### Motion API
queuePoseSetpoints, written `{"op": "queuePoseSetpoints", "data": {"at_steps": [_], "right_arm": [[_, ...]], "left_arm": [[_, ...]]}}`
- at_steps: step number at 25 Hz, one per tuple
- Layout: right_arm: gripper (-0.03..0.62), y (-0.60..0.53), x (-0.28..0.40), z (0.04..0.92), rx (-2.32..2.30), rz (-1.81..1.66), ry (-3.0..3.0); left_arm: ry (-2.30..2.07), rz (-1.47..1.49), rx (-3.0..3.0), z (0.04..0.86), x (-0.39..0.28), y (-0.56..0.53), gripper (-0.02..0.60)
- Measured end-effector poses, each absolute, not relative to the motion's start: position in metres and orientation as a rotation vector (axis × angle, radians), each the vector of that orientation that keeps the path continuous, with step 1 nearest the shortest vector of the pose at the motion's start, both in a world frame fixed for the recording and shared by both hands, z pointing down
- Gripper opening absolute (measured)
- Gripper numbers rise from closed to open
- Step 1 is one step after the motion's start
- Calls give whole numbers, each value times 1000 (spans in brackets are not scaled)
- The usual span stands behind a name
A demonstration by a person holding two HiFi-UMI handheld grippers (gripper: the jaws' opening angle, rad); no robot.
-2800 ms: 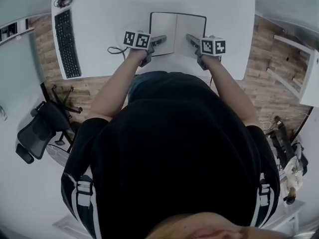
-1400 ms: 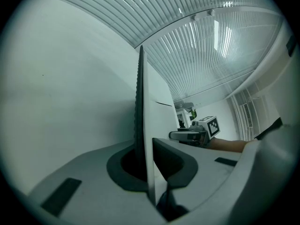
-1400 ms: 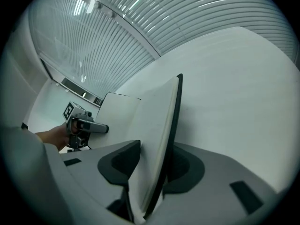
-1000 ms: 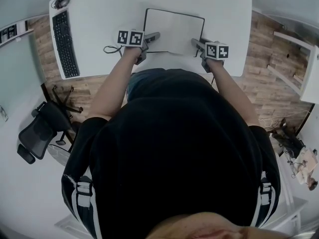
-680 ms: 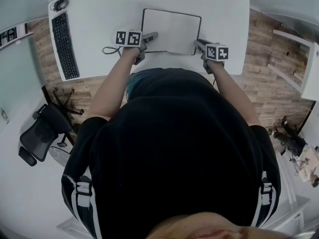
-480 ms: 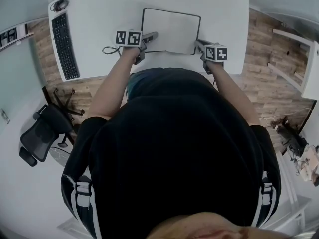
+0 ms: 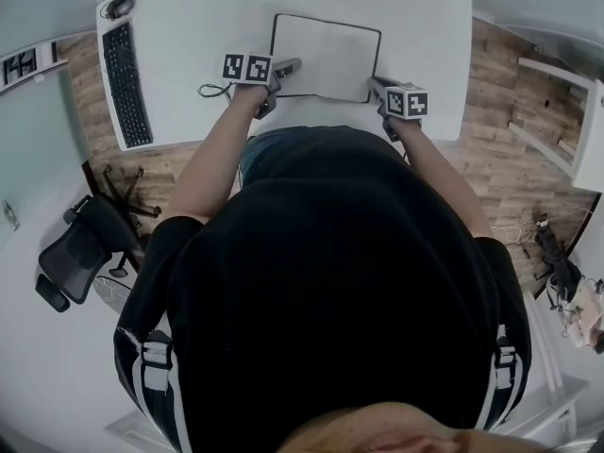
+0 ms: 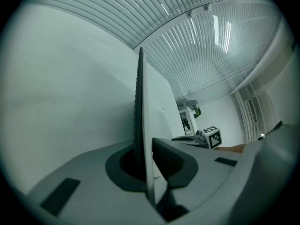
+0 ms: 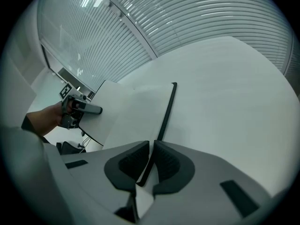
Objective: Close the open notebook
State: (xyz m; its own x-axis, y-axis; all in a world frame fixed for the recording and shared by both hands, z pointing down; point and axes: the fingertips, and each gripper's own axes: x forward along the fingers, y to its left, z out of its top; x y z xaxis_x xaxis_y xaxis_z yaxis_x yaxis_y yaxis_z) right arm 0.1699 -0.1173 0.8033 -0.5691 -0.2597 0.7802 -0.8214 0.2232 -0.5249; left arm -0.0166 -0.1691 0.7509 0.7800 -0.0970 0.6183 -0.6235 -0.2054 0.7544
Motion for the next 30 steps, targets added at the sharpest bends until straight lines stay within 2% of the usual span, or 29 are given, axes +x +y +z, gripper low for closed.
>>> {"op": "queuePoseSetpoints", "data": {"at_steps": [5,11,15,30], "right_arm": [[60,-116,169,801,998,1352,-1980],[60,-116,171,803,996,1353,-1974],[60,-116,171,806,1001,1329,-1981],[60,-120,172,813,1018,1386,-1961]], "left_arm": [[-564,533,1738,744,-16,-166,48],[-558,536,1755,737,-12,-164,134],[-548,542,1767,732,-10,-164,160],[-416,613,1896,691,28,-151,192]]}}
